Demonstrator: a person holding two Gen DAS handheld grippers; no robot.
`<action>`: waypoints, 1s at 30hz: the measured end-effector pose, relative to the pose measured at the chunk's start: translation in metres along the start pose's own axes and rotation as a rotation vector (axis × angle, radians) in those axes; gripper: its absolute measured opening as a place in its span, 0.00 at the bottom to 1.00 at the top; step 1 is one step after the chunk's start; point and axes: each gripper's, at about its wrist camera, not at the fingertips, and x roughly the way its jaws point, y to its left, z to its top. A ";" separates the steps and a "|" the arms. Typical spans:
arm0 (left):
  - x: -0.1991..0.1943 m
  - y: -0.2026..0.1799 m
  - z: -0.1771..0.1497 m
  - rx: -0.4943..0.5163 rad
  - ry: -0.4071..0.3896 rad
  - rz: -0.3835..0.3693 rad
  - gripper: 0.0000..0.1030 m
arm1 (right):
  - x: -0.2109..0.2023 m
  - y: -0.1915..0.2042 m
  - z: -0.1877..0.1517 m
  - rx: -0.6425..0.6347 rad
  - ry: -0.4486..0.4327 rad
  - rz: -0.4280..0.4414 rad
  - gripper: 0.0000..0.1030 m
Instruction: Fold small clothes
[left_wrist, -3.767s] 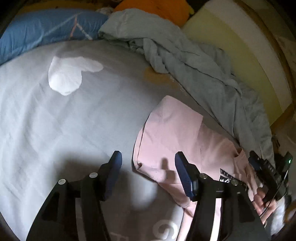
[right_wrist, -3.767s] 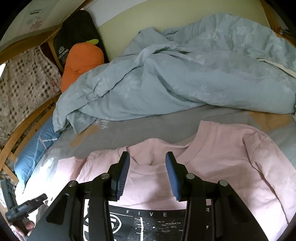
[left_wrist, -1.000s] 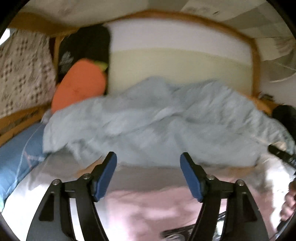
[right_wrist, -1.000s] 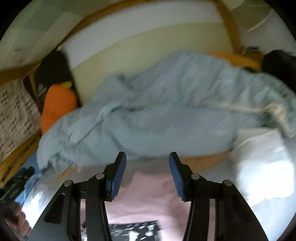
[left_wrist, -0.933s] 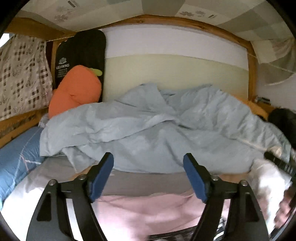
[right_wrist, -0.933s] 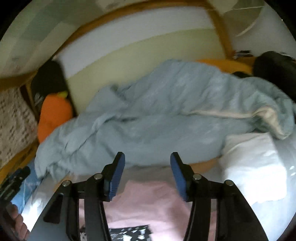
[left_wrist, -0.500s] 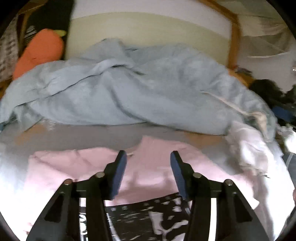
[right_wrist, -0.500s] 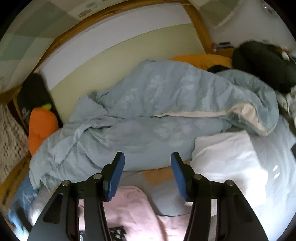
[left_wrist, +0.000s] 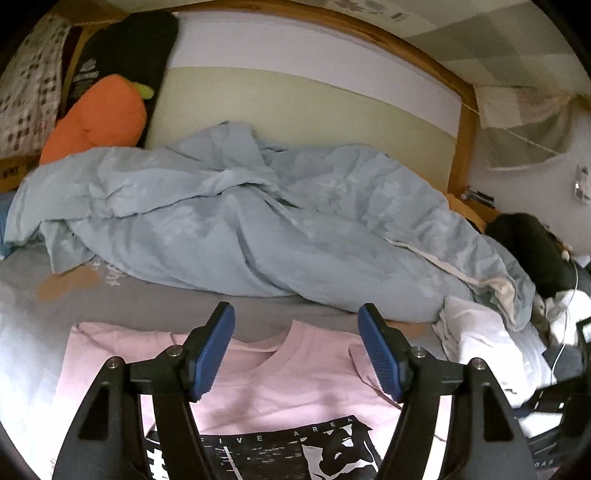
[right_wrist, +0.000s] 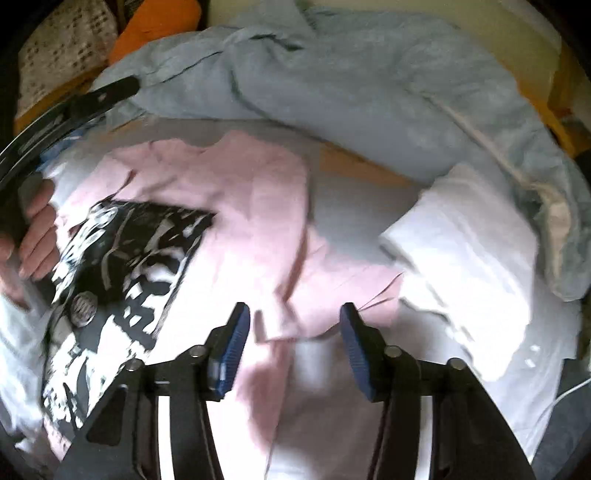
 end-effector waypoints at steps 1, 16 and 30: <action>0.000 0.002 0.000 -0.008 -0.001 -0.004 0.66 | 0.001 0.002 -0.001 -0.013 0.014 0.026 0.26; 0.007 0.022 -0.001 -0.104 0.033 -0.024 0.66 | -0.026 -0.039 0.061 0.101 -0.140 -0.484 0.01; 0.002 0.047 0.004 -0.157 0.027 0.035 0.66 | -0.016 -0.002 0.120 0.192 -0.108 0.005 0.01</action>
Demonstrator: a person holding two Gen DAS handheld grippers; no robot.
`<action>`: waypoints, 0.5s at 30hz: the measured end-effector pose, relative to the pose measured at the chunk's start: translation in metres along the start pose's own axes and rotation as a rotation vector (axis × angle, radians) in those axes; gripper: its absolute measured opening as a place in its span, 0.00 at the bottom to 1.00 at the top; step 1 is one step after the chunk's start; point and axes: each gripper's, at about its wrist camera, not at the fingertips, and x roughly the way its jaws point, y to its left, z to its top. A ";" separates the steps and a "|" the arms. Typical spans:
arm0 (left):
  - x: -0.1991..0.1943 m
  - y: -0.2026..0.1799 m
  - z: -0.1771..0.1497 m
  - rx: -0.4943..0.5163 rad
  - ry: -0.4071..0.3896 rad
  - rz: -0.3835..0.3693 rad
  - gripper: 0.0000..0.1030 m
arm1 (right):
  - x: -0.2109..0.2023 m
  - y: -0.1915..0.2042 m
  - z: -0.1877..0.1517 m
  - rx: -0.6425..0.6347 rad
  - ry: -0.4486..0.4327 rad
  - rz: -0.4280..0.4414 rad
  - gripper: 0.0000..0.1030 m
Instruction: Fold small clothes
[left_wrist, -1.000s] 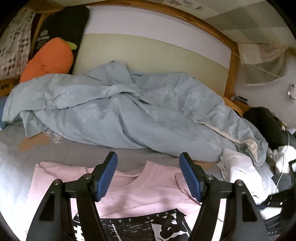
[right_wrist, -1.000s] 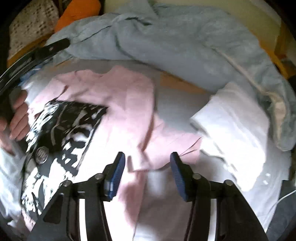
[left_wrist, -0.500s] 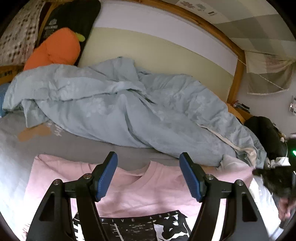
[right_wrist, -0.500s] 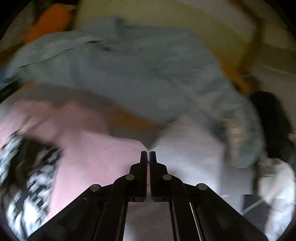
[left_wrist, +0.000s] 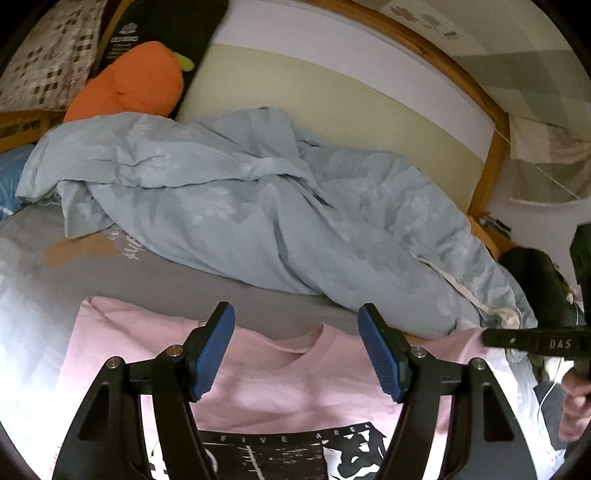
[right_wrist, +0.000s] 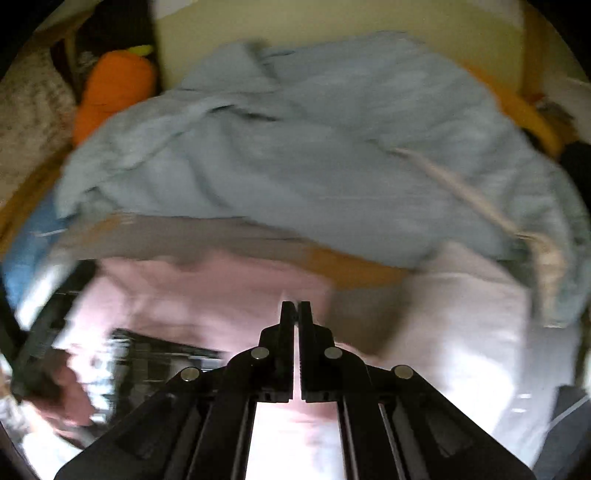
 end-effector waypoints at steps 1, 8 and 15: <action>0.000 0.004 0.001 -0.011 -0.001 0.004 0.66 | 0.005 0.014 0.003 -0.010 0.012 0.025 0.01; 0.000 0.021 0.006 -0.065 0.011 -0.014 0.66 | 0.068 0.094 -0.008 -0.054 0.100 0.024 0.08; 0.004 0.023 0.006 -0.073 0.035 -0.017 0.66 | 0.032 0.051 -0.042 0.021 -0.050 0.043 0.42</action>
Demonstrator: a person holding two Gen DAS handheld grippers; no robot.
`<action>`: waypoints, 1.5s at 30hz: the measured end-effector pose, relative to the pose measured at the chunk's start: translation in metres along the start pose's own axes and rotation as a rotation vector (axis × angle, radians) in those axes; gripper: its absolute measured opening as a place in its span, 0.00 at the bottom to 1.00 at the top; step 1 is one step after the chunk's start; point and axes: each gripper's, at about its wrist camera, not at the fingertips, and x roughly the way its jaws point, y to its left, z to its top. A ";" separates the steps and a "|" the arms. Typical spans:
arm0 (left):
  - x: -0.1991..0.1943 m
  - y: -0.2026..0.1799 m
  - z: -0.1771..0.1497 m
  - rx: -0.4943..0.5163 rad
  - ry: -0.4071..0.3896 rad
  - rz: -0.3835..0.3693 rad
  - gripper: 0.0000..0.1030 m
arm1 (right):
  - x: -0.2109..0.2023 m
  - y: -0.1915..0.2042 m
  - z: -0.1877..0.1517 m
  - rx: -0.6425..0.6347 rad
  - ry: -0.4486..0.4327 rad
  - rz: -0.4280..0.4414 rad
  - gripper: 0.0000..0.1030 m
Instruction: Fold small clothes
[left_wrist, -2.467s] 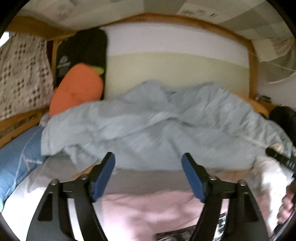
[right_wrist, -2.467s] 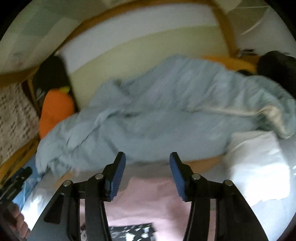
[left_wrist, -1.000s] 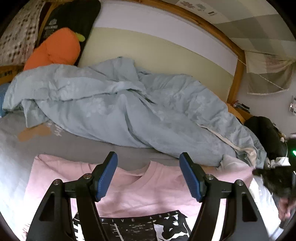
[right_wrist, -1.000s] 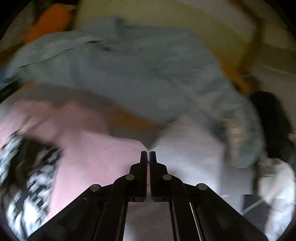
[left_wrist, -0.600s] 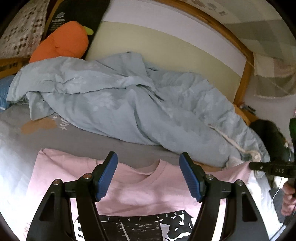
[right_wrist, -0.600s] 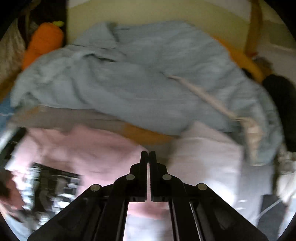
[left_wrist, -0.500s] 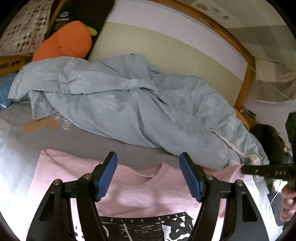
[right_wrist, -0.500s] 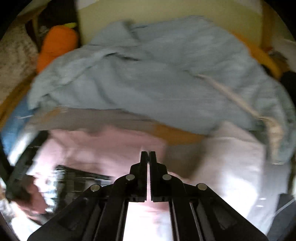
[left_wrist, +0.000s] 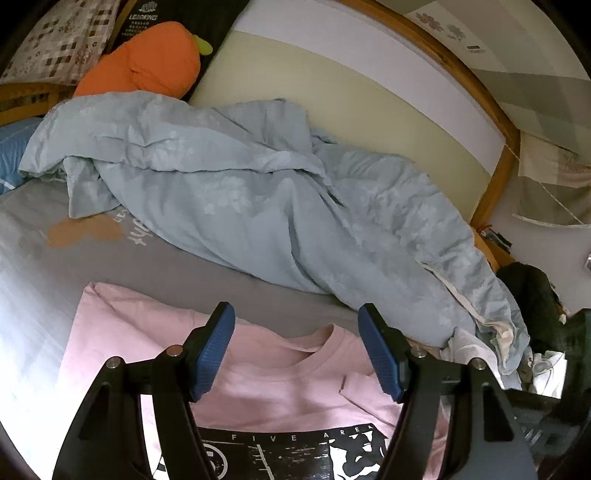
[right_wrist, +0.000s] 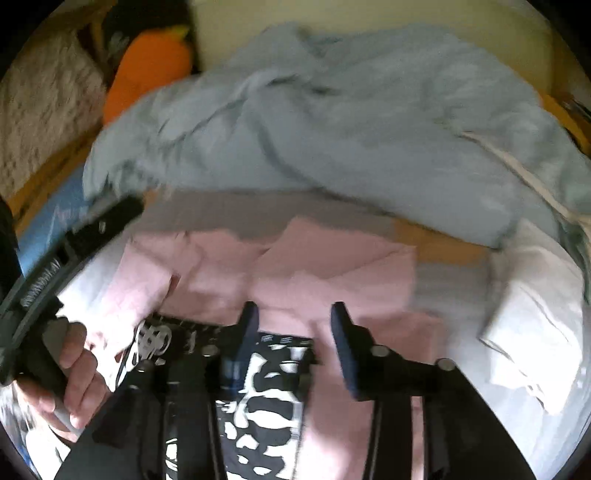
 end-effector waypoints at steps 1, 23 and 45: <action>0.000 0.000 0.000 0.002 0.000 0.001 0.66 | -0.006 -0.014 0.001 0.038 -0.018 -0.006 0.42; -0.003 -0.012 -0.002 0.060 -0.011 0.014 0.66 | 0.056 -0.107 -0.018 0.213 0.055 0.075 0.02; 0.031 -0.015 -0.015 0.064 0.214 -0.062 0.68 | 0.009 -0.027 -0.064 -0.073 0.084 0.183 0.20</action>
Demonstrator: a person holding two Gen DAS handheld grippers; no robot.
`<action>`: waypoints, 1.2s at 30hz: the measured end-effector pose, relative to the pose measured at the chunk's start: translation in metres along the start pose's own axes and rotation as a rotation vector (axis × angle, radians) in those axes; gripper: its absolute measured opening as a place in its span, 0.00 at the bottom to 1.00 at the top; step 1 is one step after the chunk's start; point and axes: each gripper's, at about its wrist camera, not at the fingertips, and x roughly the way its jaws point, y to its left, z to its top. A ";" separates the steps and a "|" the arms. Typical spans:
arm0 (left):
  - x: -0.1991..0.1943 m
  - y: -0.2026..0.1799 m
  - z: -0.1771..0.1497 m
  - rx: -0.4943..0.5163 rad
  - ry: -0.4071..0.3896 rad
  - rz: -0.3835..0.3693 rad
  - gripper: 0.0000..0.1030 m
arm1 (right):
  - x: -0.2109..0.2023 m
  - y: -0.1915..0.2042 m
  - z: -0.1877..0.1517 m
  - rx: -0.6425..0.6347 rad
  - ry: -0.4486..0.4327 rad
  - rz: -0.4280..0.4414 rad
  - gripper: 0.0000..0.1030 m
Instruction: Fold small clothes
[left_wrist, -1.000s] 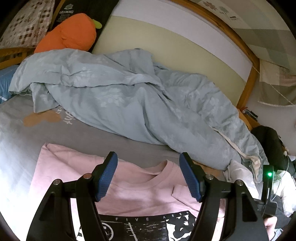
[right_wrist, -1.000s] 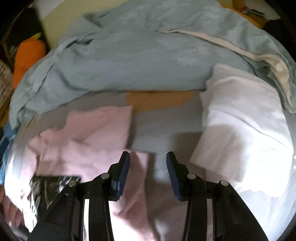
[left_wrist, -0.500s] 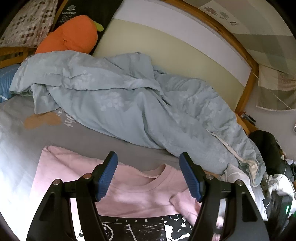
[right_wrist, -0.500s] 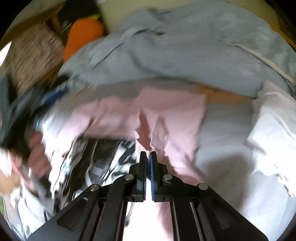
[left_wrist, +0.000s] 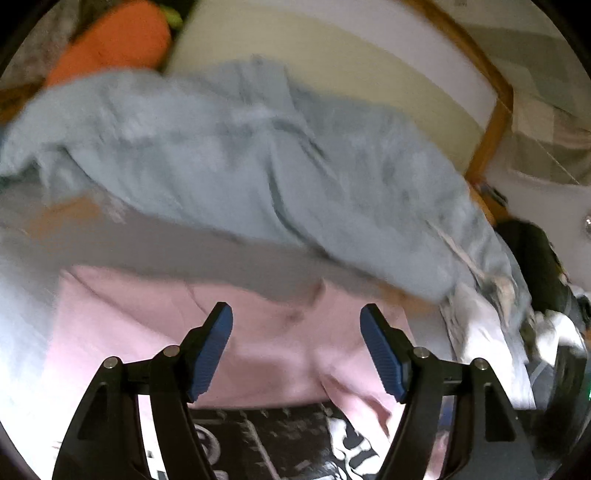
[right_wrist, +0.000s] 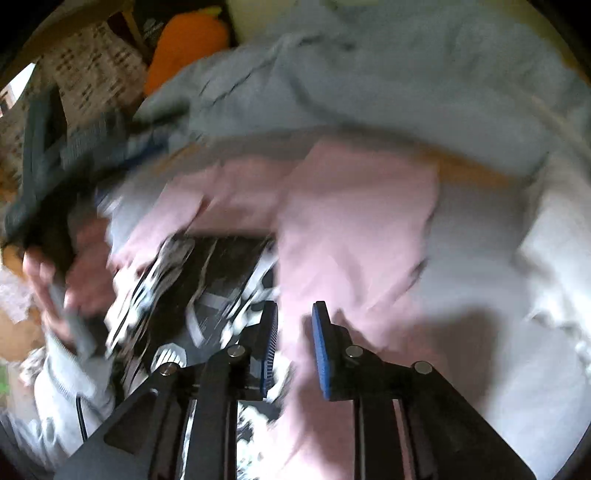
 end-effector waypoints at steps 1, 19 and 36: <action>0.009 0.001 -0.002 -0.024 0.038 -0.040 0.67 | -0.004 -0.007 0.010 0.024 -0.032 -0.025 0.25; 0.093 -0.023 -0.034 -0.044 0.282 -0.061 0.01 | 0.103 -0.098 0.108 0.217 0.011 -0.185 0.01; 0.069 -0.020 -0.016 -0.011 0.174 -0.015 0.27 | 0.027 -0.052 0.045 0.060 -0.001 -0.176 0.28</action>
